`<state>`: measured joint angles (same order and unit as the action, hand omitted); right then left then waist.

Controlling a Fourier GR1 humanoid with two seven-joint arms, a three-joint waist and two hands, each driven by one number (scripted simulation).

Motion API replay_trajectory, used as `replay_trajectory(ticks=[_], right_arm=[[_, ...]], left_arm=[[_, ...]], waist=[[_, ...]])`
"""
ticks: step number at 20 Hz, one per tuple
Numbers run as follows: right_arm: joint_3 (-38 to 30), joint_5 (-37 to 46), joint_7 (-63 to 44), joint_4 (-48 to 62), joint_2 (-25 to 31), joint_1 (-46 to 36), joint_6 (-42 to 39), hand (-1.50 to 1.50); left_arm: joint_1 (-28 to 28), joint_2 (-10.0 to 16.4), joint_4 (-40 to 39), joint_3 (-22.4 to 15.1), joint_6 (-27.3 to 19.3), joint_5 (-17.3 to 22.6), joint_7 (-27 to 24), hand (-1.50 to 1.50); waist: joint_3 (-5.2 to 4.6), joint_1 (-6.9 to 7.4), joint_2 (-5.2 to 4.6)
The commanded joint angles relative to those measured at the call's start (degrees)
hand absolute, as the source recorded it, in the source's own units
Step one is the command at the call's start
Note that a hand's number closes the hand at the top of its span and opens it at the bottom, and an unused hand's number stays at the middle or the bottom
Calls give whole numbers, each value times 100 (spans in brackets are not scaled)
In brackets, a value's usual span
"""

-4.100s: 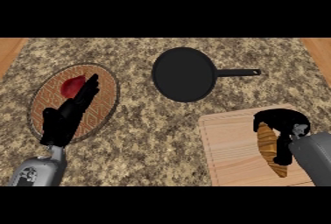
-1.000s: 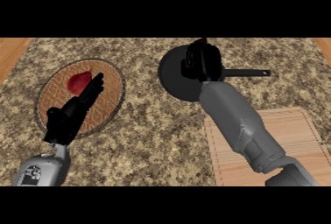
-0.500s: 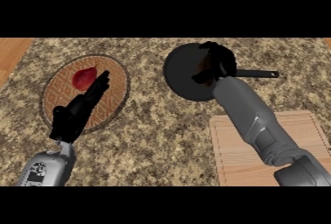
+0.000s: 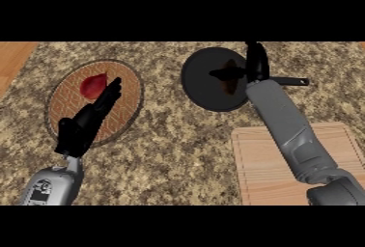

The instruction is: Pick the croissant from the cutting board and place it in the pan

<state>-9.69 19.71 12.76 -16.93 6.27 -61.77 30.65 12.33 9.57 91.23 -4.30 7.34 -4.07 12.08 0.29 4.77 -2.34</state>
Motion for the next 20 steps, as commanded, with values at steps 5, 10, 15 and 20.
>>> replay_trajectory(ticks=[5,10,15,20], right_arm=[[-866,-993,1505,71,100,565,-1347,-150],[-982,-1122,2278,153,559,824,-2226,-150],[-1040,-1188,3019,167,800,1088,-2616,-150],[-948,-1229,3381,135,430,1543,-2594,-150]], left_arm=[[-164,16,129,42,-60,-49,152,0],[-289,265,154,348,172,180,26,0],[-372,6,-18,152,-10,-74,-137,0],[-351,-23,-115,281,14,-64,-144,0]], waist=[[-12,-152,104],[-18,-244,152],[-22,-328,170],[-25,-387,200]])
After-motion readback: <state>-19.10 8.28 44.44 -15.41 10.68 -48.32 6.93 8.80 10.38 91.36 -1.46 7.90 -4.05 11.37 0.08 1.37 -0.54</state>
